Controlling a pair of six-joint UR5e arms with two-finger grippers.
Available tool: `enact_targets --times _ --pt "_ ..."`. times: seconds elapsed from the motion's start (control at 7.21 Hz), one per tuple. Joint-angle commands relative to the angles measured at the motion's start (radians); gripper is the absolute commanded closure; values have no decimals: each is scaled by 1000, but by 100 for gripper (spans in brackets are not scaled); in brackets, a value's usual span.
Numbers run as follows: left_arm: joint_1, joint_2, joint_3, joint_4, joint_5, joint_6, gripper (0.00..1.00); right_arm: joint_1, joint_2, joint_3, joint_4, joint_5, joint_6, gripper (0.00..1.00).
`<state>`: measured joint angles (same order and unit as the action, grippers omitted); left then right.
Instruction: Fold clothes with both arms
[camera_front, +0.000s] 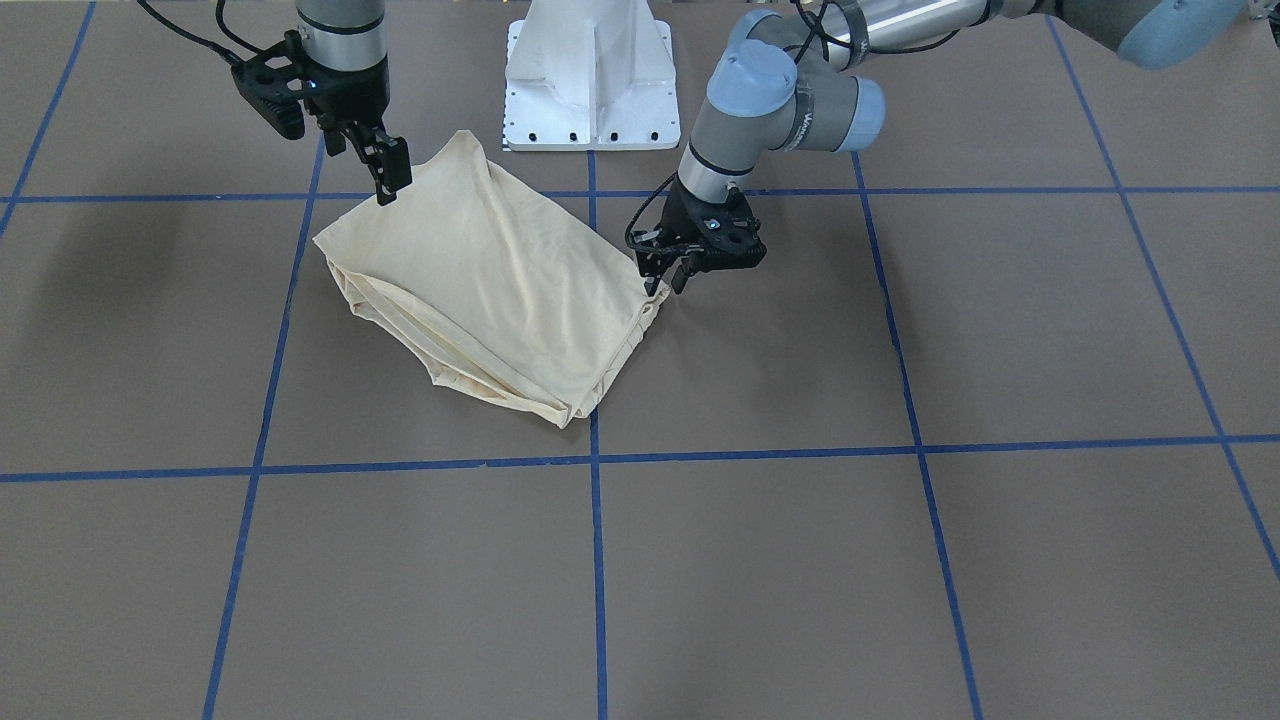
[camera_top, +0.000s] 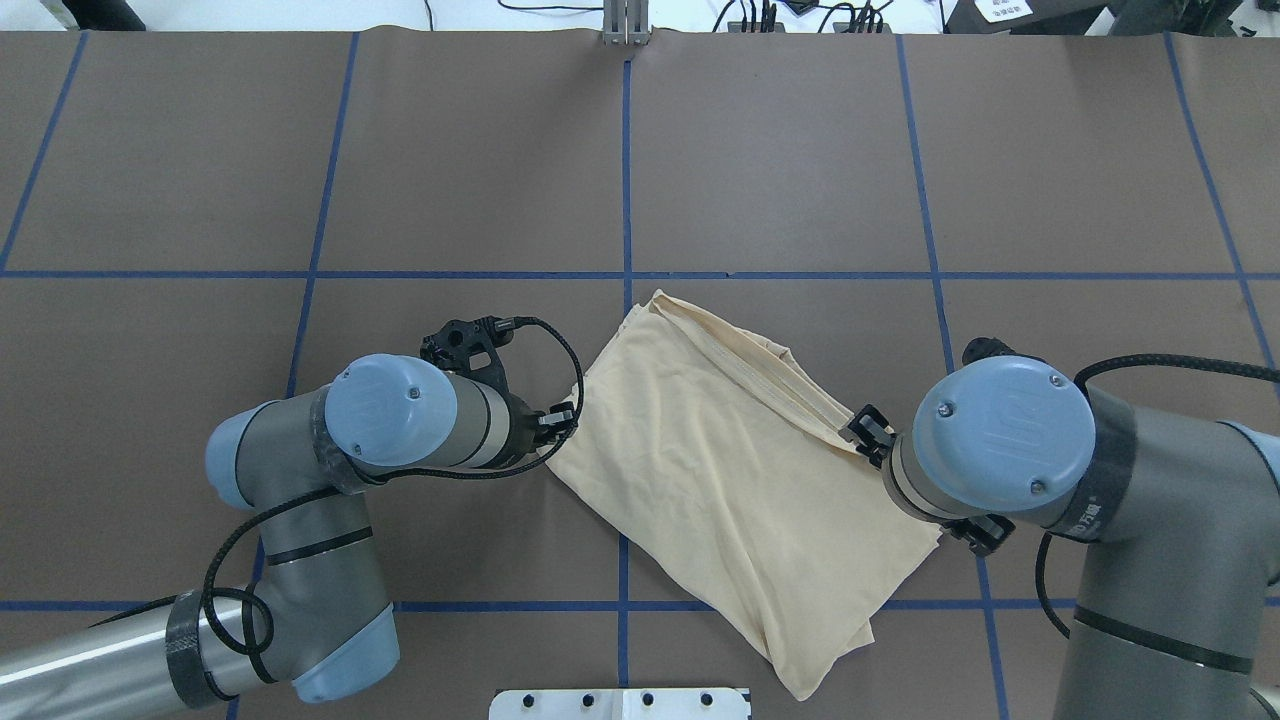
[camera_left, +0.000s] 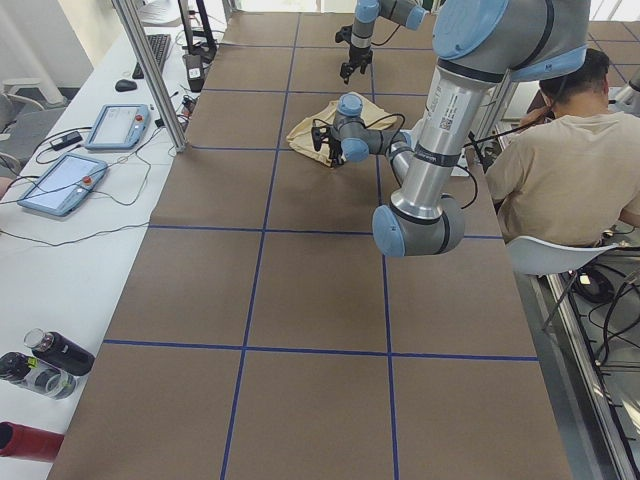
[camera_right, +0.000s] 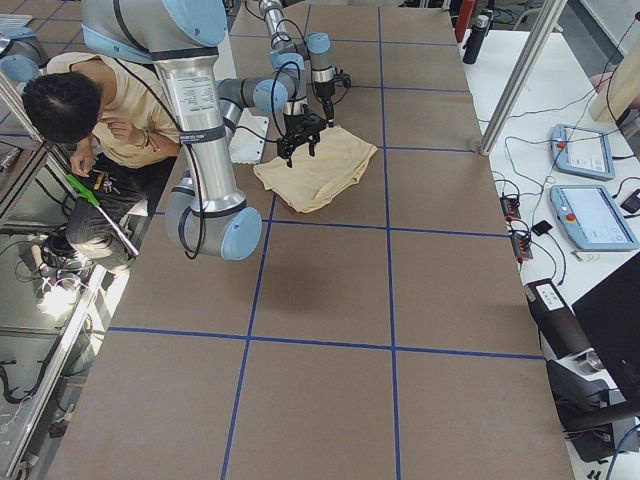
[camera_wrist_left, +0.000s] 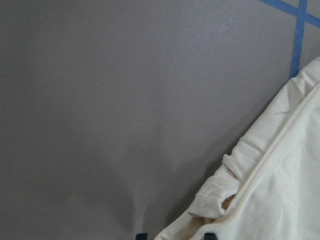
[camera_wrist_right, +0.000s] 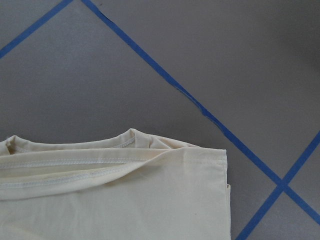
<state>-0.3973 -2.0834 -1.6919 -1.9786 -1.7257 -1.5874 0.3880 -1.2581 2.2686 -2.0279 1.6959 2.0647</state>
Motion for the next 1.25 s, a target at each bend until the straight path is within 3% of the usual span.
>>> enact_targets --times 0.0,0.28,0.55,0.69,0.97,1.11 --pt "2 -4 8 1 0 1 100 0 0 2 0 2 2 0" --pt "-8 0 5 10 14 4 100 0 0 -1 0 2 2 0" --pt "-115 11 10 17 24 204 100 6 -3 -1 0 2 0 0" --pt "-167 2 71 4 28 298 100 8 -1 -1 0 2 0 0" --pt "-277 -45 214 -141 26 403 100 11 0 -1 2 -1 0 0" --pt "-310 -120 325 -191 26 423 100 14 18 -10 32 -2 0 0"
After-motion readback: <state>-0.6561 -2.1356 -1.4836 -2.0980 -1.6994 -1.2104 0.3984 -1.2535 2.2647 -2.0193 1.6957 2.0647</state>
